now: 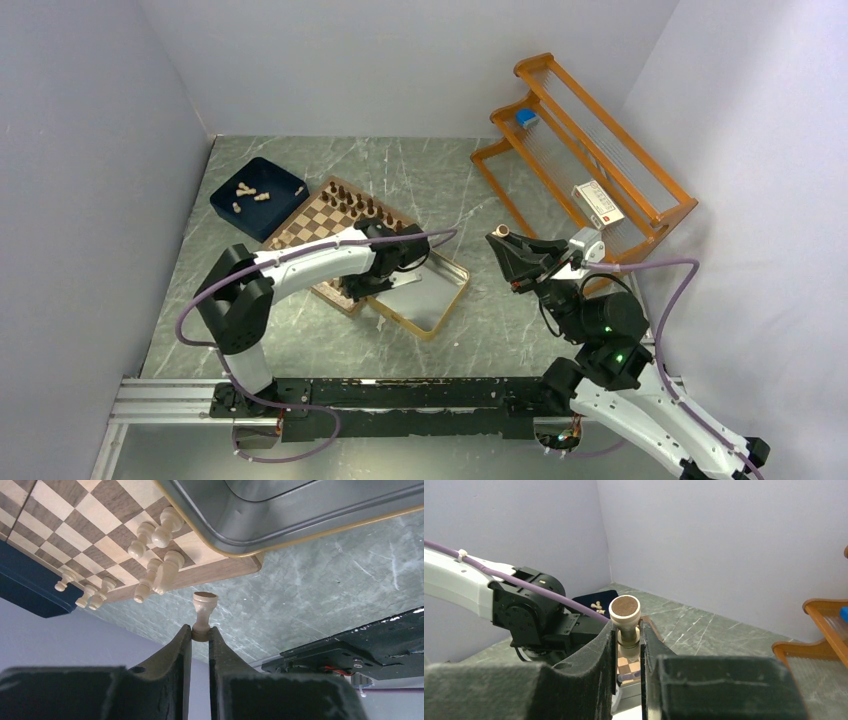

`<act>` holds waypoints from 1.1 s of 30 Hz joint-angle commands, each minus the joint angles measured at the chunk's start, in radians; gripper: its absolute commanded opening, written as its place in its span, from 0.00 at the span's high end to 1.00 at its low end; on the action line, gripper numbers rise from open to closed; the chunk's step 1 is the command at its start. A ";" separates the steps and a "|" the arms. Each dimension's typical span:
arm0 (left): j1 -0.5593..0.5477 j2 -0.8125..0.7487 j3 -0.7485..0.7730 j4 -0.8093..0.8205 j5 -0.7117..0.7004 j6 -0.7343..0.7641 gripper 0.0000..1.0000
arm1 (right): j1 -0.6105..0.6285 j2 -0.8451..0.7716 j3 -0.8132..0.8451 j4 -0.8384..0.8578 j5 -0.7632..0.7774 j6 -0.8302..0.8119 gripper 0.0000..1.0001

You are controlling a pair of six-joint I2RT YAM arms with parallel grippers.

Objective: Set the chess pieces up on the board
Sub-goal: Place the chess piece on the chessboard.

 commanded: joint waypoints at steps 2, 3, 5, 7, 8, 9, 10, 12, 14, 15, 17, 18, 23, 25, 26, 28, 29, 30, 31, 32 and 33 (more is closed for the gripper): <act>-0.003 0.025 -0.010 0.002 -0.027 0.020 0.91 | -0.001 -0.017 0.024 -0.011 0.018 -0.002 0.90; -0.003 0.029 -0.012 0.001 -0.038 0.021 0.91 | -0.002 -0.018 0.025 -0.012 0.018 -0.002 0.90; -0.003 0.037 -0.018 0.002 -0.061 0.019 0.91 | -0.002 -0.021 0.025 -0.011 0.019 -0.004 0.90; -0.003 0.044 -0.017 0.005 -0.065 0.021 0.91 | -0.001 -0.023 0.026 -0.009 0.020 -0.004 0.90; -0.003 0.048 -0.016 0.006 -0.063 0.022 0.91 | -0.001 -0.024 0.027 -0.010 0.020 -0.004 0.90; -0.003 0.052 -0.013 0.006 -0.066 0.022 0.91 | -0.001 -0.023 0.028 -0.011 0.020 -0.004 0.90; -0.003 0.056 -0.010 0.006 -0.073 0.020 0.92 | -0.001 -0.023 0.031 -0.013 0.019 -0.004 0.90; -0.003 0.061 -0.007 0.009 -0.072 0.023 0.91 | -0.002 -0.024 0.033 -0.013 0.017 -0.004 0.90; -0.003 0.067 -0.002 0.015 -0.062 0.030 0.90 | -0.001 -0.025 0.034 -0.013 0.017 -0.004 0.90; -0.002 0.072 -0.002 0.016 -0.063 0.029 0.89 | -0.002 -0.025 0.034 -0.013 0.017 -0.004 0.90; -0.003 0.083 -0.002 0.018 -0.064 0.031 0.89 | -0.002 -0.025 0.035 -0.013 0.015 -0.001 0.90; -0.003 0.088 0.000 0.016 -0.063 0.030 0.89 | -0.001 -0.025 0.037 -0.013 0.014 -0.002 0.90; -0.003 0.114 0.019 0.009 -0.070 0.028 0.90 | -0.001 -0.028 0.036 -0.016 0.014 -0.001 0.90; -0.003 0.130 0.021 0.009 -0.073 0.025 0.90 | -0.001 -0.031 0.036 -0.015 0.012 0.000 0.90; -0.002 0.137 0.028 0.007 -0.073 0.022 0.90 | -0.002 -0.032 0.038 -0.016 0.012 -0.001 0.90; -0.004 0.148 0.035 0.003 -0.078 0.022 0.90 | -0.002 -0.032 0.040 -0.016 0.010 -0.003 0.90; -0.003 0.151 0.038 -0.002 -0.081 0.021 0.90 | -0.002 -0.033 0.040 -0.016 0.010 -0.004 0.90; -0.003 0.154 0.042 -0.005 -0.083 0.019 0.90 | -0.001 -0.033 0.040 -0.016 0.010 -0.004 0.90; -0.002 0.157 0.046 -0.005 -0.085 0.018 0.90 | -0.001 -0.033 0.041 -0.016 0.009 -0.004 0.90; -0.002 0.159 0.046 -0.004 -0.085 0.017 0.90 | -0.002 -0.034 0.041 -0.016 0.007 -0.003 0.90; -0.004 0.162 0.043 -0.004 -0.088 0.016 0.90 | -0.001 -0.035 0.040 -0.015 0.007 -0.002 0.90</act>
